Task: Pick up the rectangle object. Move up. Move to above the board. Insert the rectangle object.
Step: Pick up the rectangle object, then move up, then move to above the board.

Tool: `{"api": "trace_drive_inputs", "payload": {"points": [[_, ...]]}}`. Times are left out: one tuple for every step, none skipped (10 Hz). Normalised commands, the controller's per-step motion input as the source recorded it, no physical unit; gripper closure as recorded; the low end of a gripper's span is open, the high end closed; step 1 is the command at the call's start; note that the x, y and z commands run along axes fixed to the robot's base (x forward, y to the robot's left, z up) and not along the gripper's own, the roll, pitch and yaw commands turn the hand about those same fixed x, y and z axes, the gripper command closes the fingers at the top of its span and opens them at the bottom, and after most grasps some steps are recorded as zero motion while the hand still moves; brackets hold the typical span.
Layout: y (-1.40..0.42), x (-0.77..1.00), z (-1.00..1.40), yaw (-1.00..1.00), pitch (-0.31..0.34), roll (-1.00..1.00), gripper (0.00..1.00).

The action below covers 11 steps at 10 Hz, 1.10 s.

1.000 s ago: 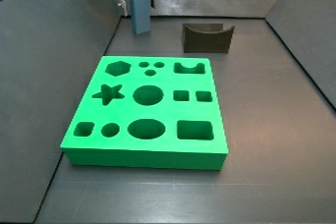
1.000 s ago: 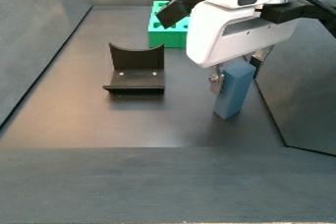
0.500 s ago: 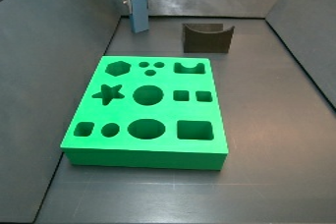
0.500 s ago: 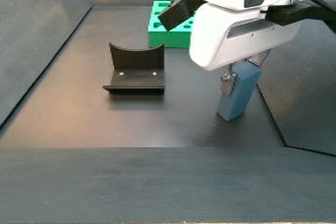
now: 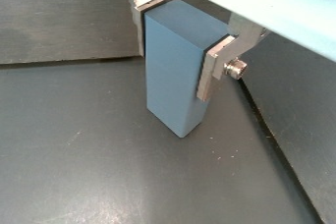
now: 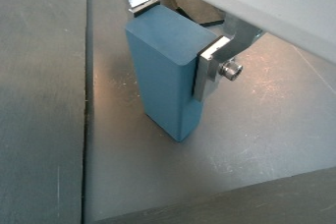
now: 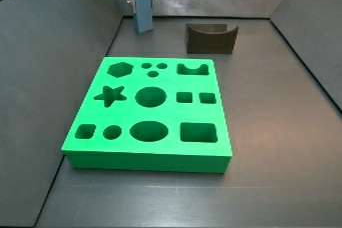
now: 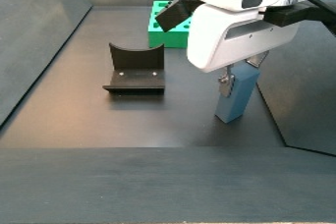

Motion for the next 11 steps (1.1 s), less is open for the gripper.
{"api": "trace_drive_inputs", "payload": {"points": [[0.00,0.00,0.00,0.00,0.000,0.00,1.00],[0.00,0.00,0.83,0.00,0.000,0.00,1.00],[-0.04,0.03,0.81,0.02,0.002,0.00,1.00],[-0.03,0.01,0.71,0.02,0.025,0.02,1.00],[-0.01,-0.01,0.53,0.01,0.041,0.05,1.00],[-0.01,-0.01,0.39,0.00,0.053,0.07,1.00],[-0.01,-0.02,0.26,0.00,0.063,0.09,1.00],[0.33,0.02,1.00,0.04,0.045,-0.13,1.00],[0.33,0.03,1.00,0.04,0.049,-0.12,1.00],[0.31,0.02,1.00,0.00,0.072,-0.12,1.00],[0.29,0.02,1.00,-0.01,0.076,-0.10,1.00]]}}
